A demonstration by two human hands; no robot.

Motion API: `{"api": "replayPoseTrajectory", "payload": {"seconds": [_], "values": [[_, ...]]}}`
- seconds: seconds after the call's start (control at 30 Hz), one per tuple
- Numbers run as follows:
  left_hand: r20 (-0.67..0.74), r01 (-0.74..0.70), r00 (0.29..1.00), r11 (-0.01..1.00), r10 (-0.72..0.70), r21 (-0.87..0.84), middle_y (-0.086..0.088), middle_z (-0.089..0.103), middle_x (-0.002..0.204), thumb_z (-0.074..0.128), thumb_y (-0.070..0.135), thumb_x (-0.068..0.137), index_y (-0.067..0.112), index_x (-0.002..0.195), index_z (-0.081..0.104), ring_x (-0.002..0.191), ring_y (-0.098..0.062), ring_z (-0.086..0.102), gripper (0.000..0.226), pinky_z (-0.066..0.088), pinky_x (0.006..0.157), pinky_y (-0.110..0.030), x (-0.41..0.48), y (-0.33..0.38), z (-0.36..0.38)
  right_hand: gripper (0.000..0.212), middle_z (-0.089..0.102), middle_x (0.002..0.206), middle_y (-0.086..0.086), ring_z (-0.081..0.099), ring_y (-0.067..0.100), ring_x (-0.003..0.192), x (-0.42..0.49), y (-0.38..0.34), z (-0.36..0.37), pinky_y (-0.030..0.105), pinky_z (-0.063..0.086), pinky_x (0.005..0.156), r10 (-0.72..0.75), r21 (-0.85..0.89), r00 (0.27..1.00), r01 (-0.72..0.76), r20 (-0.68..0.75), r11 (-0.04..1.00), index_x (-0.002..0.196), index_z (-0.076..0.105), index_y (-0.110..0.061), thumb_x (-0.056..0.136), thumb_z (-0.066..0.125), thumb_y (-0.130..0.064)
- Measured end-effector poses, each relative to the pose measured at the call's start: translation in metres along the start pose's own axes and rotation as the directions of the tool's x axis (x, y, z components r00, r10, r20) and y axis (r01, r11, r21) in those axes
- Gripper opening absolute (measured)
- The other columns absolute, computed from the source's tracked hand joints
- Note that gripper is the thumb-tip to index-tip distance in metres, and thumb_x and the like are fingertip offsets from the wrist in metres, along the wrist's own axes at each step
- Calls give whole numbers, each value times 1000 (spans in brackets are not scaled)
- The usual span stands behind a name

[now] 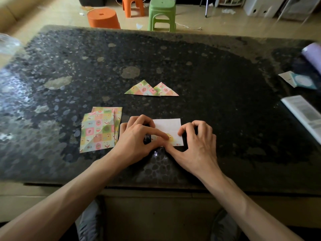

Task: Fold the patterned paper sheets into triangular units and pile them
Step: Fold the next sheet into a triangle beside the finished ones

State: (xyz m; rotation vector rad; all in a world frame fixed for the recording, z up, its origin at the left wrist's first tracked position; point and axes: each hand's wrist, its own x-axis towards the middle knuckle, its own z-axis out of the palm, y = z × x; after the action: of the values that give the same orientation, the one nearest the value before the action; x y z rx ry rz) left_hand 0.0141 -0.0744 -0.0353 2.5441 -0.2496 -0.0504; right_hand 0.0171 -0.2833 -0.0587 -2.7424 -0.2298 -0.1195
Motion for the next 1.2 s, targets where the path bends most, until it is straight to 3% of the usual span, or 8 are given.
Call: {"api": "replayPoseTrajectory", "payload": {"seconds": [0.1, 0.3, 0.47, 0.6, 0.8, 0.93, 1.07, 1.2], "values": [[16, 0, 1000, 1000, 0, 1, 21, 46, 112, 60, 68, 83, 64, 99, 70, 118, -5, 33, 19, 21, 95, -33, 2, 1, -1, 56, 35, 122, -6, 35, 19, 124, 0, -4, 2, 34, 35, 94, 14, 12, 1000, -13, -10, 1000, 103, 48, -35, 74, 58, -82], [136, -15, 991, 999, 11, 28, 26, 42, 115, 72, 48, 89, 64, 107, 69, 125, -4, 30, 24, 20, 101, -35, 4, -8, -16, 57, 31, 123, -7, 31, 18, 127, 3, -3, -3, 32, 30, 95, 10, 23, 998, -12, 57, 1000, 104, 48, -37, 75, 58, -85], [133, -25, 991, 999, 21, 28, 26, 41, 116, 72, 49, 89, 63, 108, 69, 128, -4, 29, 23, 20, 102, -36, 0, -9, -17, 74, 32, 119, -5, 35, 19, 120, 1, -14, 2, 35, 37, 93, 38, -64, 999, -38, -5, 997, 101, 43, -32, 67, 46, -98], [189, -22, 982, 1000, 17, 19, 24, 43, 119, 74, 42, 90, 62, 111, 68, 129, -5, 31, 29, 24, 107, -38, 3, -11, -24, 73, 32, 122, -4, 33, 21, 123, 5, -17, 0, 37, 36, 97, 58, -76, 997, -55, 43, 996, 103, 43, -31, 67, 51, -95], [163, 21, 986, 998, -31, 62, 21, 42, 129, 74, 45, 89, 51, 116, 66, 137, -9, 27, 29, 26, 108, -39, 2, -9, -22, 70, 31, 125, -1, 31, 24, 128, 2, -30, 3, 41, 35, 104, 89, -68, 996, -87, 23, 994, 103, 42, -29, 68, 52, -89], [181, 31, 983, 998, -40, 50, 20, 41, 129, 74, 44, 90, 51, 118, 66, 138, -9, 26, 30, 24, 106, -37, 2, -8, -24, 69, 27, 131, -2, 25, 24, 133, 8, -31, -7, 40, 29, 109, 118, -73, 980, -107, 159, 992, 106, 43, -34, 69, 58, -90], [186, 40, 981, 998, -48, 46, 20, 41, 130, 74, 41, 90, 51, 117, 66, 139, -10, 25, 30, 25, 110, -40, 2, -7, -24, 62, 28, 124, -9, 24, 19, 131, 21, -20, -25, 33, 25, 101, 123, -5, 948, -127, 295, 992, 104, 51, -38, 70, 62, -88], [194, 43, 980, 999, -48, 33, 21, 39, 130, 74, 41, 91, 52, 117, 65, 139, -10, 24, 30, 24, 112, -41, 2, -8, -24, 59, 29, 122, -11, 24, 18, 131, 27, -17, -31, 30, 22, 96, 119, 12, 933, -131, 340, 991, 105, 54, -39, 70, 69, -83]]}}
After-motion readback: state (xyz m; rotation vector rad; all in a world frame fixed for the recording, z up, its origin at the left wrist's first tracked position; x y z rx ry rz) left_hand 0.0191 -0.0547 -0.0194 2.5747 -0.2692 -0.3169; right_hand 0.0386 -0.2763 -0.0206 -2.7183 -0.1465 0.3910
